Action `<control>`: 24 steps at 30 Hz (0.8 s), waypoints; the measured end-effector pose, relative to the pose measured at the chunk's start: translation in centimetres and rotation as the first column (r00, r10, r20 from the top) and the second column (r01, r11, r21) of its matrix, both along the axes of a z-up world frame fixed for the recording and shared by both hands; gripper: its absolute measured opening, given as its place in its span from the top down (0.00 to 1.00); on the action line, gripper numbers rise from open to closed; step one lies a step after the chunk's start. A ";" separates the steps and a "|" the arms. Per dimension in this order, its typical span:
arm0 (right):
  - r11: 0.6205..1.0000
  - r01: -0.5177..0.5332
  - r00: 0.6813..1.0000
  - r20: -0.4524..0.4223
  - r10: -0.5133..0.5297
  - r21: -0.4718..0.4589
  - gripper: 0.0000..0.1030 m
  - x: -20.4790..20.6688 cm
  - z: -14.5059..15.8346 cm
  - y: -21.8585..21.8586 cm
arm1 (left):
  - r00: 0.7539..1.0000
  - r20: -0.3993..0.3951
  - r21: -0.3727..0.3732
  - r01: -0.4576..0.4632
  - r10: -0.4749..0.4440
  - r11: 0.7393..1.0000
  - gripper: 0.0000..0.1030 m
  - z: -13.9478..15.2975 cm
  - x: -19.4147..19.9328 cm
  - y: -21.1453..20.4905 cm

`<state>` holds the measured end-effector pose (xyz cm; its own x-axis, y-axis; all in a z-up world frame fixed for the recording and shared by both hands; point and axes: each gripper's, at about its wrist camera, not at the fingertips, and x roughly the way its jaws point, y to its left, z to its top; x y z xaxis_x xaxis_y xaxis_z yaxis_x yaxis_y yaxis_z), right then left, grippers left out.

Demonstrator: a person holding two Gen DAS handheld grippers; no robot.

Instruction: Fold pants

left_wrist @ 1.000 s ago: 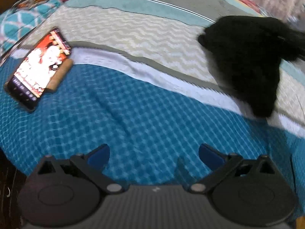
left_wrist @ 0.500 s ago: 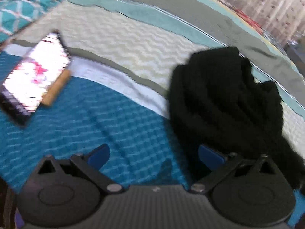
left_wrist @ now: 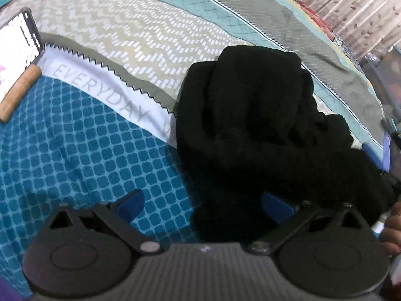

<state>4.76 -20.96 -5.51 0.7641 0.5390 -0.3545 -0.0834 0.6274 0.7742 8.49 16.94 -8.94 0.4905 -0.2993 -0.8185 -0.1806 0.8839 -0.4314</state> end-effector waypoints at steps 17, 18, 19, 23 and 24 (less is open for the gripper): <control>0.970 0.200 0.923 0.359 -0.138 -0.141 0.84 -8.0 13.1 -5.9 | 0.953 0.299 -0.074 0.064 -0.039 0.995 0.86 8.5 0.5 -0.3; 0.965 0.231 0.905 0.393 -0.166 -0.124 0.84 -9.3 14.0 -7.5 | 0.943 0.331 -0.118 0.087 -0.043 0.989 0.86 9.4 0.5 -0.3; 0.958 0.256 0.886 0.426 -0.182 -0.125 0.84 -10.8 14.8 -8.7 | 0.933 0.356 -0.159 0.113 -0.050 0.981 0.86 10.3 0.5 -0.6; 0.922 0.336 0.837 0.510 -0.200 -0.191 0.84 -16.0 17.5 -9.6 | 0.909 0.403 -0.192 0.196 -0.105 0.962 0.86 13.4 0.2 -3.7; 0.922 0.339 0.832 0.517 -0.201 -0.188 0.84 -16.9 17.7 -10.0 | 0.904 0.408 -0.177 0.212 -0.124 0.961 0.86 13.7 0.2 -4.6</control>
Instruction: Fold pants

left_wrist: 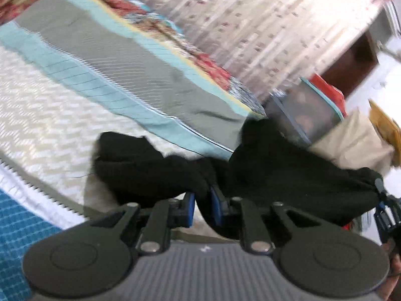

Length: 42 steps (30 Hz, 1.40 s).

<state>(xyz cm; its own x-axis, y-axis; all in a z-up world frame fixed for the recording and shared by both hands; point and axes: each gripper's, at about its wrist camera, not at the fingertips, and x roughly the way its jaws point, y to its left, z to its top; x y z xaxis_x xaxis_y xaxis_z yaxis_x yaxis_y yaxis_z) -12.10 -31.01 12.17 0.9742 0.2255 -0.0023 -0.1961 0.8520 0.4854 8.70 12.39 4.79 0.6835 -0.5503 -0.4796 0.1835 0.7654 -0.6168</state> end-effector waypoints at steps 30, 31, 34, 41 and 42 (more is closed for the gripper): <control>0.549 -0.618 0.721 -0.684 0.110 -0.563 0.31 18.8 -20.5 31.7 | 0.944 -0.241 0.407 -0.111 0.224 0.907 0.74 -11.3 -12.9 5.5; 0.553 -0.624 0.712 -0.693 0.112 -0.552 0.51 19.8 -21.0 31.9 | 0.942 -0.244 0.407 -0.115 0.230 0.906 0.71 -11.6 -13.7 5.9; 0.650 -0.592 0.695 -0.710 0.111 -0.477 0.88 21.6 -19.1 30.3 | 0.937 -0.247 0.405 -0.130 0.246 0.905 0.69 -11.9 -14.1 6.6; 0.891 -0.428 0.836 -0.443 0.324 -0.154 0.90 21.4 -0.5 24.2 | 0.942 -0.247 0.365 -0.127 0.227 0.922 0.69 -11.7 -12.1 6.3; 0.917 -0.385 0.882 -0.331 0.335 -0.100 0.98 20.6 3.3 22.7 | 0.945 -0.241 0.361 -0.125 0.222 0.924 0.68 -11.5 -11.8 6.1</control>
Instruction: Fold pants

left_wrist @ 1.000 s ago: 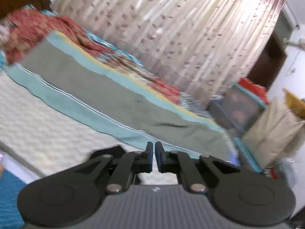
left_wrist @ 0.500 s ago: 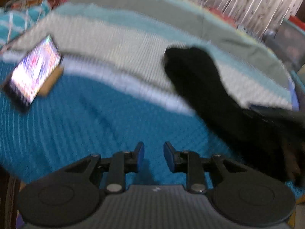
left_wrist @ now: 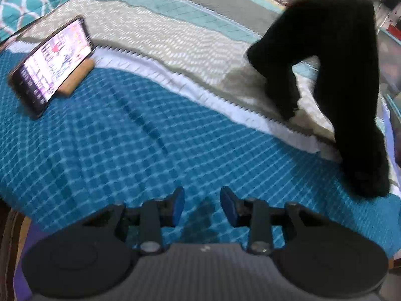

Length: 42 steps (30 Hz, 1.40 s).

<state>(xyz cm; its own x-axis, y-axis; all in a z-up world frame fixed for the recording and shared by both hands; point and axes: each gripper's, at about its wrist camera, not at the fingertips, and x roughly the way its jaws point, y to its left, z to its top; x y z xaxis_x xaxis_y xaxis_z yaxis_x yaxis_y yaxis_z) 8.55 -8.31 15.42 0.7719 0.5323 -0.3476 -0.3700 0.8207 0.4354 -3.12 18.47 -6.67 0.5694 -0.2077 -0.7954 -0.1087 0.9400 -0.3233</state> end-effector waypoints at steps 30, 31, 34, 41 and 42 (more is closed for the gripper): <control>0.797 -0.200 0.937 -0.348 -0.013 -0.569 0.67 5.4 -20.8 12.1 | 0.997 -0.052 -0.025 -0.053 0.052 0.998 0.51 -1.6 -1.5 3.1; 0.838 -0.204 0.932 -0.361 0.008 -0.507 0.74 5.8 -19.5 11.7 | 0.997 -0.052 -0.025 -0.059 0.058 0.998 0.51 -1.7 -1.5 3.4; 0.951 -0.145 0.956 -0.285 0.064 -0.272 0.77 5.4 -13.8 9.7 | 0.996 -0.053 -0.027 -0.072 0.070 0.997 0.51 -1.6 -1.0 3.8; 0.981 -0.051 0.999 -0.001 0.052 0.189 0.77 3.0 4.4 -0.1 | 0.999 -0.014 -0.029 -0.048 0.047 0.998 0.51 -0.5 0.2 3.0; 0.970 -0.048 0.998 0.051 0.037 0.239 0.78 2.2 6.7 -2.1 | 0.999 -0.013 -0.025 -0.040 0.040 0.999 0.51 -0.4 0.5 2.7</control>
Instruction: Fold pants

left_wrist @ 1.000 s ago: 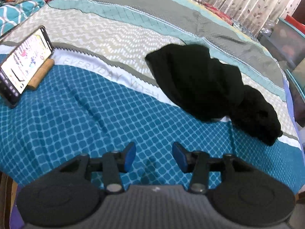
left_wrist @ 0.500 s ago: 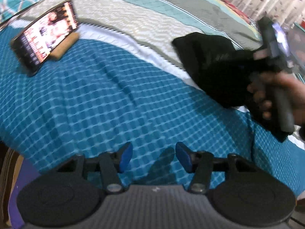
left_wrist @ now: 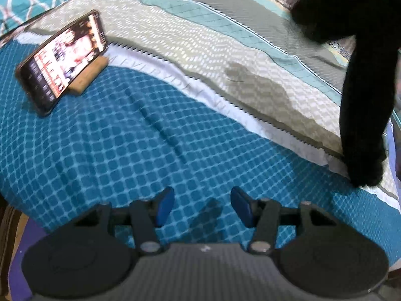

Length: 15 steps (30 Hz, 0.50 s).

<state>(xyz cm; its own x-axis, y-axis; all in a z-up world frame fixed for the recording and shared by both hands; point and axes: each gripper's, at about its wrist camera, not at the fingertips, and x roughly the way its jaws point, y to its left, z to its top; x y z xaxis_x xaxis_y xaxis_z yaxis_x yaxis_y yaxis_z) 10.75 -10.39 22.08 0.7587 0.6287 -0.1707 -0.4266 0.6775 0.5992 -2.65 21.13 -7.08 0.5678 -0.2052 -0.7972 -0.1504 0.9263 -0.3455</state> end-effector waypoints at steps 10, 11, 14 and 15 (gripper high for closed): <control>0.922 0.275 0.940 0.127 -0.317 0.271 0.77 -5.3 1.8 -17.3 | 0.992 0.020 0.037 0.126 -0.127 0.991 0.51 1.0 2.6 -5.1; 0.916 0.304 0.937 0.093 -0.337 0.262 0.77 -5.4 0.0 -18.3 | 0.990 0.017 0.044 0.140 -0.141 0.989 0.51 1.0 2.9 -5.6; 0.887 0.409 0.912 -0.078 -0.402 0.213 0.77 -6.3 -8.7 -21.7 | 0.985 0.008 0.068 0.170 -0.171 0.983 0.51 1.0 3.7 -6.9; 0.865 0.459 0.886 -0.177 -0.429 0.201 0.76 -6.8 -13.1 -23.2 | 0.984 0.006 0.073 0.177 -0.178 0.981 0.51 1.0 4.0 -7.3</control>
